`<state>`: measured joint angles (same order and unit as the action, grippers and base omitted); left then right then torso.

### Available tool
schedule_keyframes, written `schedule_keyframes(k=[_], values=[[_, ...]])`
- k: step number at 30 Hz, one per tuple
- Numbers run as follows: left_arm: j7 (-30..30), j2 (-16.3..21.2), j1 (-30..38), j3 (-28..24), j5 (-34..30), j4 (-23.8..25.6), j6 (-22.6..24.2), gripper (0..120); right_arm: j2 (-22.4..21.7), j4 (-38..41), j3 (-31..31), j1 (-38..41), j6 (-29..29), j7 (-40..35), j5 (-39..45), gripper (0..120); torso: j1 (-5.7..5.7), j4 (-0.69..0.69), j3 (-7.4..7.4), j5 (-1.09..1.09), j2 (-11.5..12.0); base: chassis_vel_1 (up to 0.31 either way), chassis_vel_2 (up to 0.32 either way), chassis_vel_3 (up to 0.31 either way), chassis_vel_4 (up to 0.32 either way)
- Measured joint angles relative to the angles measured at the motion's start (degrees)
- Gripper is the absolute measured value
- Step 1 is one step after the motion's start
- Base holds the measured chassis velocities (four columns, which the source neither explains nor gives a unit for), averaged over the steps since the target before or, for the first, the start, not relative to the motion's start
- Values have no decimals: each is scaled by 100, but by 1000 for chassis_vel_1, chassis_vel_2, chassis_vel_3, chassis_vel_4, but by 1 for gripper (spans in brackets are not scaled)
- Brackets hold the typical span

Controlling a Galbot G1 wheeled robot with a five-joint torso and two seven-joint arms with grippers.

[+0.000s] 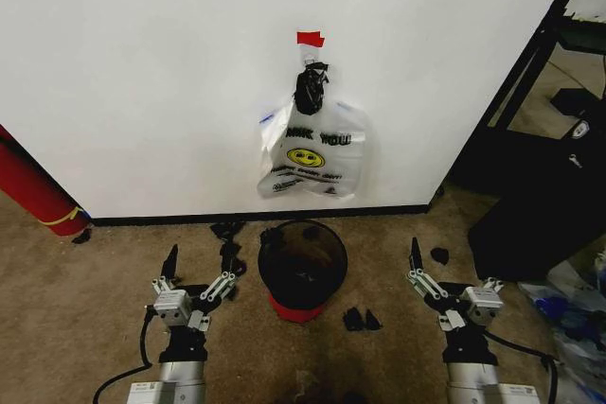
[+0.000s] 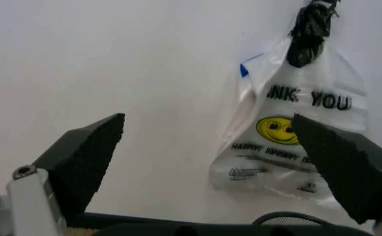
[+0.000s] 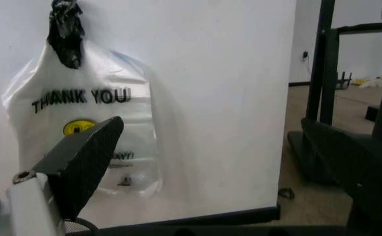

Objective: Pick up the garbage bag from the wall and place it over the trash bin.

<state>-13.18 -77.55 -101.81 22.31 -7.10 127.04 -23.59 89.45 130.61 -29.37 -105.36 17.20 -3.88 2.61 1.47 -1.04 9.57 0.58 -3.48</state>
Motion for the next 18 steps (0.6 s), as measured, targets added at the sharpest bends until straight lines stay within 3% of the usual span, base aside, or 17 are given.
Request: schedule_keyframes(k=[7, 13, 18], values=[[6, -49, -15, -3, 162, 125, 24, 100, -268, -80, -110, 272, -147, 74, 490, 100, 0, 0, 0, 0, 0, 0, 0, 0, 0], [4, -45, -183, 29, 351, 218, 1, 100, -905, -529, -188, 1175, -537, 241, 1481, 100, 0, 0, 0, -1, 0, 0, 0, 0, 0], [-3, -156, -340, 148, 477, 267, -52, 100, -1380, -1085, 294, 2255, -848, 457, 1953, 100, 0, 1, 1, -1, 0, 0, 0, 0, 0]])
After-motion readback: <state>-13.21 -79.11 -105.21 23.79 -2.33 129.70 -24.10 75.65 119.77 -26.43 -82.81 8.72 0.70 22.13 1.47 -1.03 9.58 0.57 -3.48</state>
